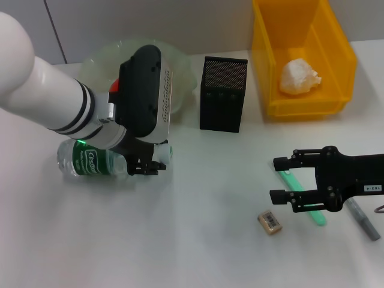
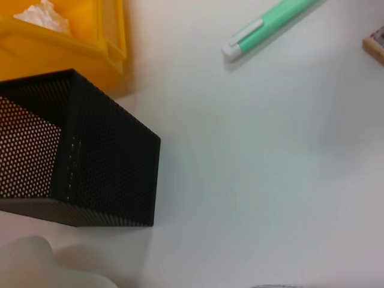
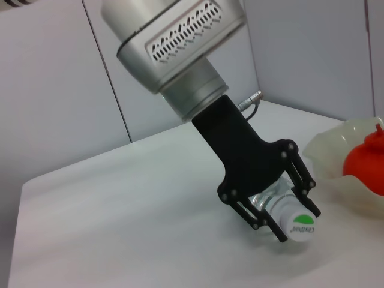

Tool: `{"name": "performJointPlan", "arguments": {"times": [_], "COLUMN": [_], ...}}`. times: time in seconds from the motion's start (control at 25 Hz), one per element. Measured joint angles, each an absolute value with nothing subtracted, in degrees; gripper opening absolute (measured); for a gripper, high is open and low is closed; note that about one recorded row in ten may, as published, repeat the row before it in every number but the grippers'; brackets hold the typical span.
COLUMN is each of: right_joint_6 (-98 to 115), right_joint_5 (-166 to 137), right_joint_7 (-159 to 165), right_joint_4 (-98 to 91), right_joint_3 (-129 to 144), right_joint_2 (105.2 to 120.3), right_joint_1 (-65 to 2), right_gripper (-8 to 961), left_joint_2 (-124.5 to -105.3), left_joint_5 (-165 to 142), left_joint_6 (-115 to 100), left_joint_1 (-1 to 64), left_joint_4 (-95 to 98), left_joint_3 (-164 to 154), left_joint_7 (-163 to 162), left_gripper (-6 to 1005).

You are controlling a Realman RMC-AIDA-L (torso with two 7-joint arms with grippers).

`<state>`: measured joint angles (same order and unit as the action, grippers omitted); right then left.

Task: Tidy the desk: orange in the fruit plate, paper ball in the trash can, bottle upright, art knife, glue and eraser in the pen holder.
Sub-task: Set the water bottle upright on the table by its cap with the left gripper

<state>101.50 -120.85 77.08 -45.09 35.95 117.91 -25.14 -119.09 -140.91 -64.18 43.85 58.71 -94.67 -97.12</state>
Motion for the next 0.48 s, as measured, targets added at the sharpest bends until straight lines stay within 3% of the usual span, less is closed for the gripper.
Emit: {"name": "performJointPlan", "arguments": {"times": [0.48], "right_joint_6": [101.6], "right_joint_5": [-120.8], "right_joint_7": [77.9], "right_joint_4": [-45.1], "right_joint_3": [35.9], "right_joint_2": [117.68], "right_joint_1": [-25.6], "right_gripper": [728], "left_joint_2": [-118.62], "left_joint_5": [-136.0], "left_joint_6": [-74.0], "left_joint_1": [43.3], "left_joint_4": [63.0], "left_joint_3": [-83.8], "left_joint_7": [-98.1], "left_gripper": [443]}}
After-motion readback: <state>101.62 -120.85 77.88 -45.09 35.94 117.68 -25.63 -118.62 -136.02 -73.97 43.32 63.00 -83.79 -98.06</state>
